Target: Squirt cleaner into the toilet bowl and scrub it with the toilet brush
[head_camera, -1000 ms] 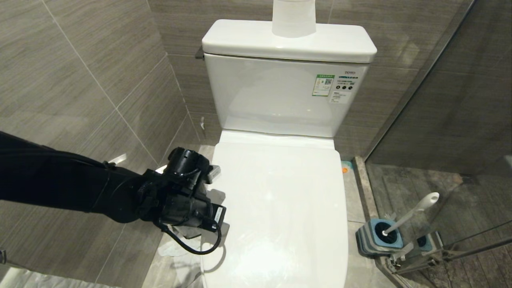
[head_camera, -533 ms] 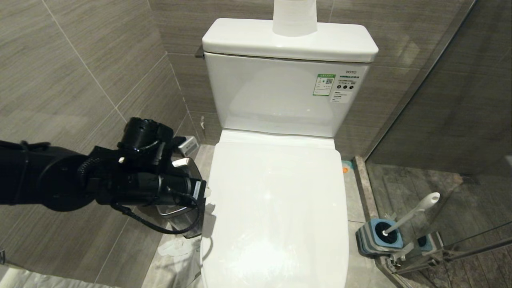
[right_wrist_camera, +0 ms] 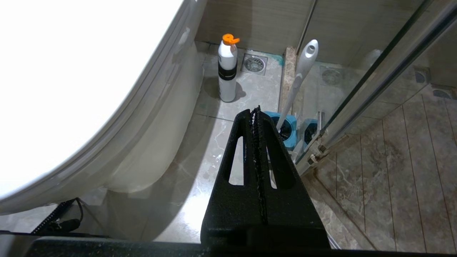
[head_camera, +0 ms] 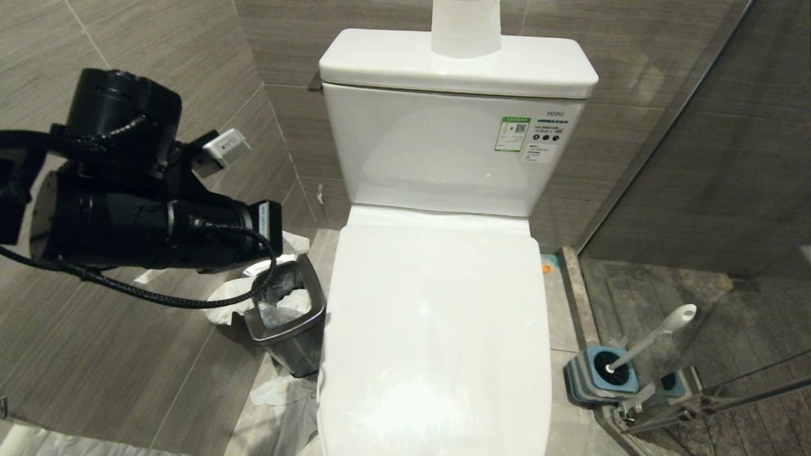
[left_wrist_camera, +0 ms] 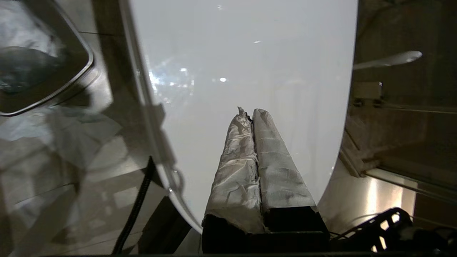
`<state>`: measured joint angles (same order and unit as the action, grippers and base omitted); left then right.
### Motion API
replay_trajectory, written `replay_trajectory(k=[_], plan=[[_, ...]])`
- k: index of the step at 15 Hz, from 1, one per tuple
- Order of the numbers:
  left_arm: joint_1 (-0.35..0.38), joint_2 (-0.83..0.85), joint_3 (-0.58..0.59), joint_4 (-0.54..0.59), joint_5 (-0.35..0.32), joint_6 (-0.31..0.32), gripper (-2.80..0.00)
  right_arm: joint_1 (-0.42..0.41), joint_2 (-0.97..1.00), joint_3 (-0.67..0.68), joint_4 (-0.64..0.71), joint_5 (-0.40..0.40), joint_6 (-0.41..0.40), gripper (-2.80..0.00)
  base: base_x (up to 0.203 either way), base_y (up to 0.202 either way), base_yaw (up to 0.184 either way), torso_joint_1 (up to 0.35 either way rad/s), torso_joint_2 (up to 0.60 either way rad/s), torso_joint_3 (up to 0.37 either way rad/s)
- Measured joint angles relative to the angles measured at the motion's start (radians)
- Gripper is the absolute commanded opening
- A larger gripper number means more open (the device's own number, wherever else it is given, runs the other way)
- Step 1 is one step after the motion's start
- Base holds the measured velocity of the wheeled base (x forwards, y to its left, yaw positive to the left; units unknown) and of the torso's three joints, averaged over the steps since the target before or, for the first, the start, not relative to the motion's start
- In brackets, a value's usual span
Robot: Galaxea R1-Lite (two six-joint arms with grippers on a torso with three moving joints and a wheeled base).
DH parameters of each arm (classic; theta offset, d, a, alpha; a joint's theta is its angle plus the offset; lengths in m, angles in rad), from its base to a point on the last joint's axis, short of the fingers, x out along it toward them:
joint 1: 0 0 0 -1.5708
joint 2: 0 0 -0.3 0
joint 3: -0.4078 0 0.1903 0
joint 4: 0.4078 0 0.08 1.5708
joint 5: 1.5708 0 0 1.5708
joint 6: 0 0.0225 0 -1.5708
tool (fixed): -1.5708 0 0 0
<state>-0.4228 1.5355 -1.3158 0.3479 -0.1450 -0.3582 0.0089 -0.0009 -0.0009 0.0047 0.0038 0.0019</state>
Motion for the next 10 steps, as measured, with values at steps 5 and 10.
replay_trajectory(k=[5, 10], plan=[[0.024, -0.018, -0.073, -0.088, 0.178, 0.158, -2.80, 0.000, 0.000, 0.000, 0.000, 0.000, 0.000, -2.80, 0.000, 0.000, 0.000, 0.000, 0.00, 0.000], [0.074, -0.051, -0.137, -0.270, 0.168, 0.383, -2.80, 0.000, 0.000, 0.000, 0.000, 0.000, 0.000, -2.80, 0.000, 0.000, 0.000, 0.000, 0.00, 0.000]])
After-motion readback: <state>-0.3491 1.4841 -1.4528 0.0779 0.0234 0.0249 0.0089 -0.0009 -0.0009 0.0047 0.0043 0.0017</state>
